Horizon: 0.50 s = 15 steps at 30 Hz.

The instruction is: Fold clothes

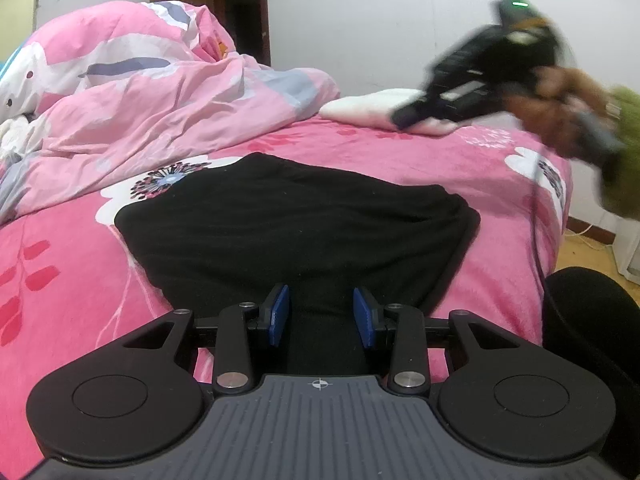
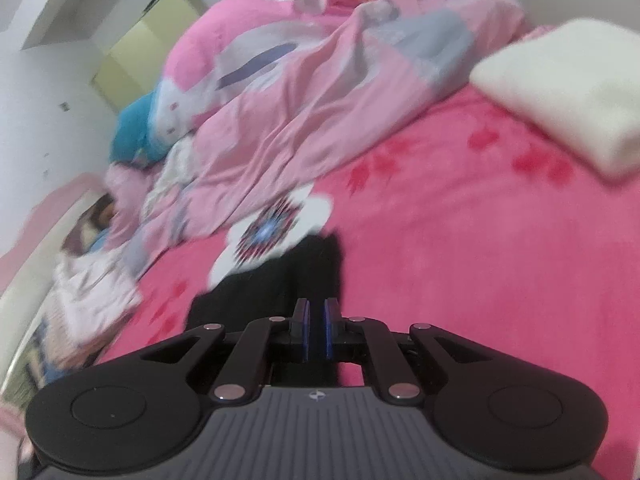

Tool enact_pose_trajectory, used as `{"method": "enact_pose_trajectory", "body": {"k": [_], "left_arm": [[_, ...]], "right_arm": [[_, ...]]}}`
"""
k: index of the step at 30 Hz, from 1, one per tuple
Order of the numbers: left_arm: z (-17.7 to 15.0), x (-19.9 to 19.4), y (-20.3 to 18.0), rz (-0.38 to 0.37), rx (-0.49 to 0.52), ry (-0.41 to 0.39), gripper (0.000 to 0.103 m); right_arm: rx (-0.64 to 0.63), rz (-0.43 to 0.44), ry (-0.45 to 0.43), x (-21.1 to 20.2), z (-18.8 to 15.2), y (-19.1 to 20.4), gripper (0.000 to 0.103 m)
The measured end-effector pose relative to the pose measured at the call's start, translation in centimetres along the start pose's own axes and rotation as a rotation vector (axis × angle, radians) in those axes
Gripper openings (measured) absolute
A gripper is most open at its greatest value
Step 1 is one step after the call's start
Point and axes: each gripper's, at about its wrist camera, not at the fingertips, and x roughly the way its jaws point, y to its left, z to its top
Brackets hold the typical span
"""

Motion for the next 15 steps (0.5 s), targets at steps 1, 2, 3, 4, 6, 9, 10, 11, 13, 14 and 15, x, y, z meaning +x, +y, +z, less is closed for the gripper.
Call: {"method": "enact_pose_trajectory", "body": {"k": [1, 2, 3, 4, 6, 9, 10, 11, 13, 14, 15], "left_arm": [[0.0, -0.1, 0.0, 0.003, -0.002, 0.0, 0.035], [0.0, -0.1, -0.1, 0.007, -0.005, 0.001, 0.035], [0.0, -0.2, -0.1, 0.01, -0.006, 0.004, 0.035], [0.0, -0.3, -0.1, 0.014, -0.007, 0.007, 0.035], [0.0, -0.5, -0.2, 0.023, -0.004, 0.008, 0.035], [0.0, -0.8, -0.4, 0.035, 0.003, 0.007, 0.035], [-0.1, -0.9, -0.4, 0.04, 0.002, 0.005, 0.035], [-0.2, -1.0, -0.5, 0.044, 0.001, 0.002, 0.035], [-0.4, -1.1, -0.5, 0.048, -0.007, -0.006, 0.035], [-0.6, -1.1, -0.5, 0.049, -0.011, -0.009, 0.035], [-0.7, -1.1, -0.5, 0.049, -0.014, -0.013, 0.035]], "right_arm": [[-0.002, 0.001, 0.011, -0.5, -1.0, 0.3, 0.008], [-0.005, -0.006, 0.02, -0.8, -2.0, 0.6, 0.008], [-0.008, -0.014, 0.028, -1.2, -3.0, 0.9, 0.008], [-0.009, -0.015, 0.034, -1.4, -3.7, 1.1, 0.008], [-0.011, -0.007, 0.039, -1.5, -4.5, 1.6, 0.008], [0.001, 0.011, 0.039, -0.9, -4.3, 2.1, 0.021], [0.005, 0.019, 0.044, -0.5, -4.0, 2.2, 0.023], [0.001, 0.024, 0.051, 0.1, -3.7, 2.5, 0.024], [-0.023, 0.015, 0.07, 1.2, -3.3, 3.1, 0.024], [-0.036, 0.007, 0.082, 1.7, -3.2, 3.3, 0.024], [-0.049, -0.002, 0.095, 2.2, -3.1, 3.5, 0.024]]}}
